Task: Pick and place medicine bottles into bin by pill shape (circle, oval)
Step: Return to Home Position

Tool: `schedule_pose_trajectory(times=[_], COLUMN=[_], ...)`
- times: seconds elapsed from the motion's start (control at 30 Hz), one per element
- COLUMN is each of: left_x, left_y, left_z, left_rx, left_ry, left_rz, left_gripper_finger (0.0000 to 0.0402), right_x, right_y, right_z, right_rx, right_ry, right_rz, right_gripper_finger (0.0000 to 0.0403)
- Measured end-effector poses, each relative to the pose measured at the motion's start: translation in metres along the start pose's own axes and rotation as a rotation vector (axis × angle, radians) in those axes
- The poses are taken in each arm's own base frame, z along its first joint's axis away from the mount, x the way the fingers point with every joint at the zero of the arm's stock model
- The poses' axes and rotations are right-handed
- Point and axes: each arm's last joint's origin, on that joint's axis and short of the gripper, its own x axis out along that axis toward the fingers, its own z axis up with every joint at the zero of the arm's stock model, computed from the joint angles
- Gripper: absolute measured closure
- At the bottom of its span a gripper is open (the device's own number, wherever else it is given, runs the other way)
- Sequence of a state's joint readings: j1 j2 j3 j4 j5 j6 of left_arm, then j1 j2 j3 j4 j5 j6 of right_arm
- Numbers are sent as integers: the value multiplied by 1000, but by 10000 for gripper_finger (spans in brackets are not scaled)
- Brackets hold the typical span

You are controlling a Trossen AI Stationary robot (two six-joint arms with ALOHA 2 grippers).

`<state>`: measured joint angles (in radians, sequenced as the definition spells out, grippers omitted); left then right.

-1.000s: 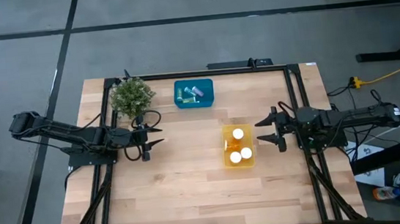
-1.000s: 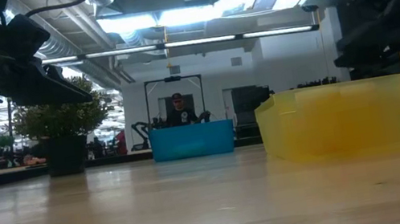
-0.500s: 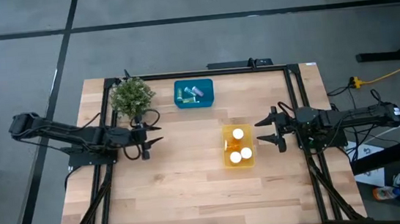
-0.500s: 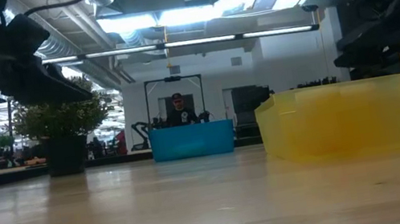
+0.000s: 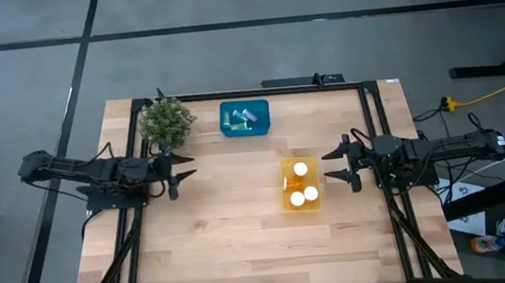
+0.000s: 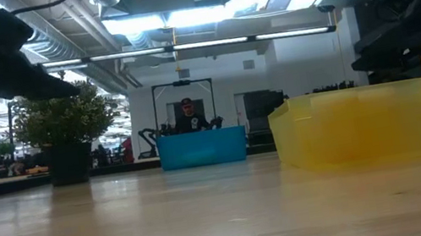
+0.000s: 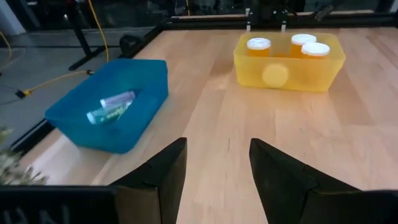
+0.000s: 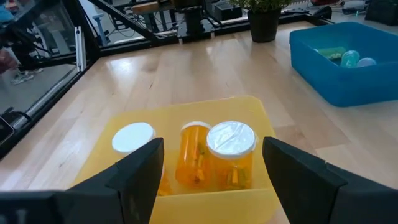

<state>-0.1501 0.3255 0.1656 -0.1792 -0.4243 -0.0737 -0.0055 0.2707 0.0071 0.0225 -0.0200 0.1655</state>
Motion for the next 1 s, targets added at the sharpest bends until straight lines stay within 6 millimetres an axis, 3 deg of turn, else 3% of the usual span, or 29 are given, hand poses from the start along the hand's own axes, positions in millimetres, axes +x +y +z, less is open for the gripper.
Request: schedule_pose_trajectory(times=[0.5,0.7,1.0], left_x=[-24,-26,-25], left_y=[11,10,11], left_z=[-7,-10,-15], left_rx=[-72,-55,-110], left_ry=[-48,-32,20], left_rz=[-3,-88,-58], left_gripper_finger=[233,233,233], right_x=[0,0,0], right_y=[0,0,0], right_z=[0,0,0], right_rx=[15,15,16], right_ry=[-1,-1,0], right_rz=[0,0,0], right_gripper_finger=[127,127,127])
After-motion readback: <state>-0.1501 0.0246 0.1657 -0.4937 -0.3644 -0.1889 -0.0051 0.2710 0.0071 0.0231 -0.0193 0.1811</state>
